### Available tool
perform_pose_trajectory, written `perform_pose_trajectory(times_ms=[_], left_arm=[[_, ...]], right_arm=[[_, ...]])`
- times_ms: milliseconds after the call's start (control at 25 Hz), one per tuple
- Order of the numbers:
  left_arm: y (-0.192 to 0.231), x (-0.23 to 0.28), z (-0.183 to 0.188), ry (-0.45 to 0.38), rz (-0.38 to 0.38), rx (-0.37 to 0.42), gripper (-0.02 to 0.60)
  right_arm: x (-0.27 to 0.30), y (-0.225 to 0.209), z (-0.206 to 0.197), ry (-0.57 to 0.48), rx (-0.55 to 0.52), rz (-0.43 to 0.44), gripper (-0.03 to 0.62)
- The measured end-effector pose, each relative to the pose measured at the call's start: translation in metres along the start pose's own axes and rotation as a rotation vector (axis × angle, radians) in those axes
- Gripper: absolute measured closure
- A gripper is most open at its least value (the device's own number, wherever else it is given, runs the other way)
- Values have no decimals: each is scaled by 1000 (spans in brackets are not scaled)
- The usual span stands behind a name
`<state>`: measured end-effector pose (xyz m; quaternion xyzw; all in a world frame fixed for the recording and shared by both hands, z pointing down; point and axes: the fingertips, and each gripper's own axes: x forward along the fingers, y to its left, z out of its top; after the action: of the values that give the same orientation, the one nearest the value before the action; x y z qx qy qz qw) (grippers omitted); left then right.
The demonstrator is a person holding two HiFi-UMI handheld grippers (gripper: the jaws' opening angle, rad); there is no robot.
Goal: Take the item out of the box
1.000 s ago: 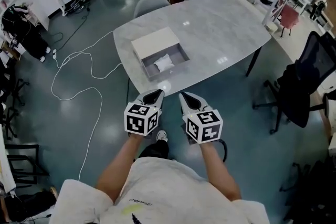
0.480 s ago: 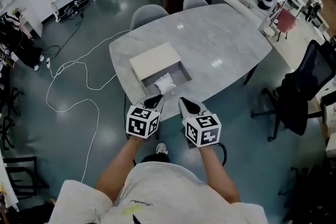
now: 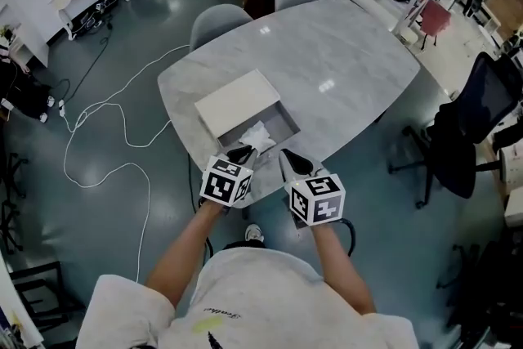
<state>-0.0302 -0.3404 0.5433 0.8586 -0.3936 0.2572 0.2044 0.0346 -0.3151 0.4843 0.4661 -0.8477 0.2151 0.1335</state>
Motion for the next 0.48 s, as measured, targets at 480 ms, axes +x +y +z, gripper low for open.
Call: perform_pose_trajectory(times_ms=[480], left_arm=[[15,51,-12,145,-80,120,557]], right_arm=[[24,-17,2,12,22,-43,589]])
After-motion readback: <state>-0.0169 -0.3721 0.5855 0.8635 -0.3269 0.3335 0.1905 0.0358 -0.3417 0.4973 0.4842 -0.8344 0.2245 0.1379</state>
